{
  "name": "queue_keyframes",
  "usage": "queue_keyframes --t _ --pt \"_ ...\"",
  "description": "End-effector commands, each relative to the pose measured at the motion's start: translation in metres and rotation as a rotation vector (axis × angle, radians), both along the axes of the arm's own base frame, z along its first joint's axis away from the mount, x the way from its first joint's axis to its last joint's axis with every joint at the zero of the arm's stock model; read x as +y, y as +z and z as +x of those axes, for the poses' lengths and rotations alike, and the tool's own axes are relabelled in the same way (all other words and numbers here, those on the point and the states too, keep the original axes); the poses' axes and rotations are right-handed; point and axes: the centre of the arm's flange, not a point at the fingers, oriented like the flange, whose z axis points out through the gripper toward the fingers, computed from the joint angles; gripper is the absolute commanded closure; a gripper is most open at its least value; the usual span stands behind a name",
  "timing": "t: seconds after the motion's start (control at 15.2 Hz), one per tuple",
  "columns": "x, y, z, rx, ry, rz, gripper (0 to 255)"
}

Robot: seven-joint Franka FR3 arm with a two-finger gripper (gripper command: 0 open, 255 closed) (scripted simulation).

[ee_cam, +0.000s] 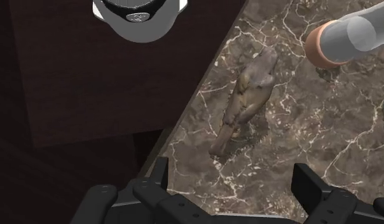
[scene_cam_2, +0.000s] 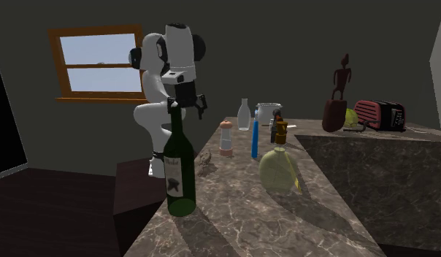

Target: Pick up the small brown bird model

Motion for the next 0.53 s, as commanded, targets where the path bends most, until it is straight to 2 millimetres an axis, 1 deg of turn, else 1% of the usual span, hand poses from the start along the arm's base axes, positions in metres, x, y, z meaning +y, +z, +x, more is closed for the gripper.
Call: queue_keyframes --t 0.0,0.46 --pt "0.017 -0.024 -0.001 0.020 -0.013 -0.016 0" --pt "0.065 -0.106 -0.012 0.091 -0.052 -0.068 0"
